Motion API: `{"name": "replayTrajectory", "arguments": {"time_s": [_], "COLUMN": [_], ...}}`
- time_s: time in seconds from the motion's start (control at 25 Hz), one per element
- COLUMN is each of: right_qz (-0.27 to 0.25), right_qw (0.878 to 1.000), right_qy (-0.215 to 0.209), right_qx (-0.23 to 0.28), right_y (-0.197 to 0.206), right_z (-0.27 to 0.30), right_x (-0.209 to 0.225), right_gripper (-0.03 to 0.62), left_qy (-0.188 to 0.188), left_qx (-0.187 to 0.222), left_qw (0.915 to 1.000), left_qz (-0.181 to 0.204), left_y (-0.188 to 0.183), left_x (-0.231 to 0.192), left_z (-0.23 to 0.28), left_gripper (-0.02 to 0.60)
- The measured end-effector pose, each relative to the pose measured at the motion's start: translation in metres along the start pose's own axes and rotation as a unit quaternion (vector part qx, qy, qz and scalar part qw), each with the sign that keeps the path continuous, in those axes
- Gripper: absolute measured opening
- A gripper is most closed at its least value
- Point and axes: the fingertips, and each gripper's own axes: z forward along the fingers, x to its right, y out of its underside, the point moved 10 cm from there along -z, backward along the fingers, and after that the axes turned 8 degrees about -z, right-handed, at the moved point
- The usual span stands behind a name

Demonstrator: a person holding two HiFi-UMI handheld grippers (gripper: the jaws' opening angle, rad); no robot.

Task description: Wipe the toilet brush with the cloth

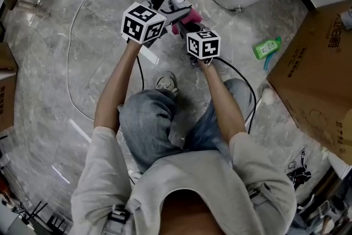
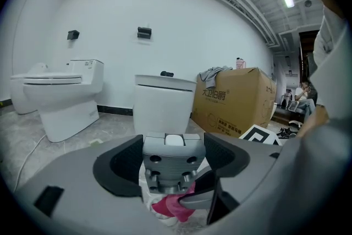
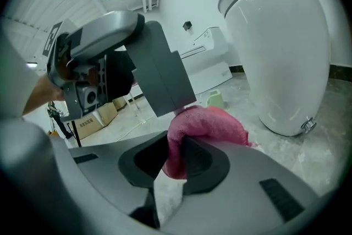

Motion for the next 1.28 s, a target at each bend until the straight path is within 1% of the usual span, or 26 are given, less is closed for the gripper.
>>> {"name": "replayTrajectory", "arguments": {"time_s": [0.24, 0.44, 0.64, 0.84, 1.0, 1.16, 1.28], "right_qz": [0.004, 0.007, 0.028, 0.023, 0.017, 0.010, -0.012], "right_qw": [0.999, 0.997, 0.994, 0.995, 0.998, 0.999, 1.000], "right_qy": [0.006, 0.014, 0.022, 0.024, 0.026, 0.025, 0.015], "right_qx": [-0.038, -0.080, -0.101, -0.091, -0.056, -0.029, -0.018], "right_y": [0.018, 0.038, 0.051, 0.047, 0.039, 0.025, 0.008], "right_z": [0.015, 0.030, 0.040, 0.031, 0.008, -0.011, -0.019], "right_x": [0.009, 0.021, 0.032, 0.027, 0.021, 0.022, 0.026], "right_gripper": [0.084, 0.084, 0.084, 0.084, 0.084, 0.084, 0.084], "left_qy": [0.009, 0.018, 0.025, 0.028, 0.025, 0.023, 0.020], "left_qx": [0.000, -0.005, -0.007, -0.008, -0.008, -0.013, -0.012], "left_qw": [0.9999, 0.9998, 0.9995, 0.9994, 0.9995, 0.9995, 0.9995], "left_qz": [0.006, 0.012, 0.019, 0.020, 0.017, 0.020, 0.020], "left_y": [0.000, 0.000, 0.000, -0.001, 0.002, 0.003, 0.004], "left_x": [0.001, 0.003, 0.004, 0.003, 0.002, 0.004, 0.006], "left_z": [0.001, 0.000, 0.000, 0.000, -0.002, -0.003, -0.005], "left_gripper": [0.368, 0.368, 0.368, 0.368, 0.368, 0.368, 0.368]}}
